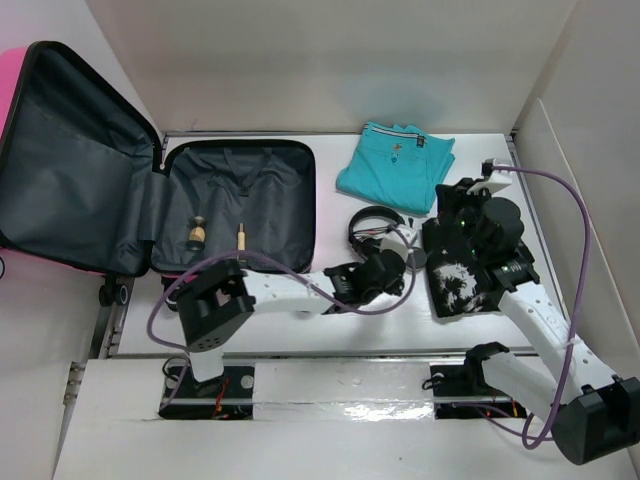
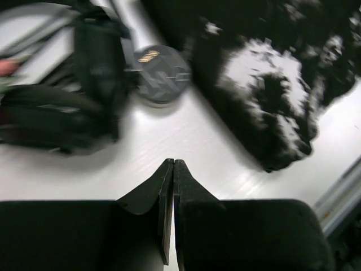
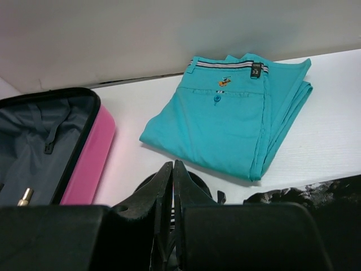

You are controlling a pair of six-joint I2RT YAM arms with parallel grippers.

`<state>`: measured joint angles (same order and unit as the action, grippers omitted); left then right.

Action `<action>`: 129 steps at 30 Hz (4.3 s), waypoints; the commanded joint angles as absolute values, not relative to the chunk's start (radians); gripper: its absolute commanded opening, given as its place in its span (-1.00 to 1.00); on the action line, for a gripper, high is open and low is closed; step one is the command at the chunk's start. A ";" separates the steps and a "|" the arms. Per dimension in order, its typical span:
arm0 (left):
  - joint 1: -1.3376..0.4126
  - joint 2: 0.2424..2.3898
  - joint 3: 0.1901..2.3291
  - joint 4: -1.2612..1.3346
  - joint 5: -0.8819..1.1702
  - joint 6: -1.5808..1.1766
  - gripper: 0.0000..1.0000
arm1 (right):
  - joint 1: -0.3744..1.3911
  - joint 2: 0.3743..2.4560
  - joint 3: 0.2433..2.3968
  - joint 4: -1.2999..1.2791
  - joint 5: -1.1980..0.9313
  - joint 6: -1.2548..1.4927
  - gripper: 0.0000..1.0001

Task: Pack the luggage

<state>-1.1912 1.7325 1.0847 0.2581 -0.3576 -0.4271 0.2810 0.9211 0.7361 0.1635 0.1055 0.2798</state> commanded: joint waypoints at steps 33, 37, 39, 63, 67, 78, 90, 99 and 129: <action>-1.111 2.261 1.603 0.117 -0.347 -0.391 0.69 | 0.273 0.893 0.753 0.187 0.097 0.270 -0.73; -1.111 2.290 1.640 0.114 -0.365 -0.383 0.69 | 0.273 0.900 0.755 0.187 0.091 0.270 -0.72; -1.111 2.301 1.649 0.120 -0.373 -0.377 0.68 | 0.273 0.900 0.755 0.189 0.089 0.270 -0.71; -1.183 1.492 1.013 0.321 -0.580 -0.417 -0.41 | 0.273 0.887 0.755 0.187 0.072 0.272 -0.70; -1.033 1.355 0.916 0.214 -0.643 -0.515 -0.35 | 0.273 0.905 0.756 0.192 0.046 0.270 -0.70; -0.482 1.362 0.775 0.331 -0.436 -0.634 -0.07 | 0.282 1.057 0.790 0.190 0.020 0.259 -0.64; -0.413 1.396 0.666 0.431 -0.430 -0.657 0.60 | 0.302 1.282 0.882 0.130 -0.070 0.216 -0.46; -0.509 1.091 0.641 0.413 -0.321 -0.598 0.66 | 0.543 1.535 1.071 -0.032 -0.081 0.039 0.72; -0.575 0.698 0.394 0.552 0.045 -0.514 0.54 | 0.698 1.671 1.118 -0.164 0.274 0.118 -0.28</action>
<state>-0.5743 0.7231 0.4042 0.4747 0.0475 -0.5484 0.6743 1.7809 1.0889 -0.1642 0.1886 0.0975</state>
